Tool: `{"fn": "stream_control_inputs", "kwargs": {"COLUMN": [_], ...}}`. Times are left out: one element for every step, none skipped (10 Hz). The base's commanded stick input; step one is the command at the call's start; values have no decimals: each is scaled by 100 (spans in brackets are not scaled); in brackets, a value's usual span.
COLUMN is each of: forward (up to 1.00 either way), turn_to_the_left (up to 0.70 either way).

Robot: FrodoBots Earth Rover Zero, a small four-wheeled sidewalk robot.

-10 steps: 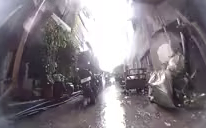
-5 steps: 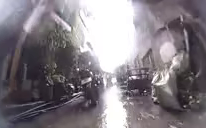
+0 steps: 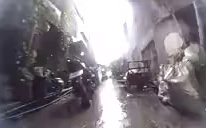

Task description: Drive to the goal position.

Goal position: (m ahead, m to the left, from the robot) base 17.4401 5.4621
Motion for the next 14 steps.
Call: {"fn": "stream_control_inputs", "kwargs": {"forward": [99, 99, 99, 99, 61, 6, 0, 0, 0, 0, 37, 99, 99, 99], "turn_to_the_left": [0, -38, -39, -31, 0, 0, 0, 0, 0, 0, 0, 0, 0, 22]}}
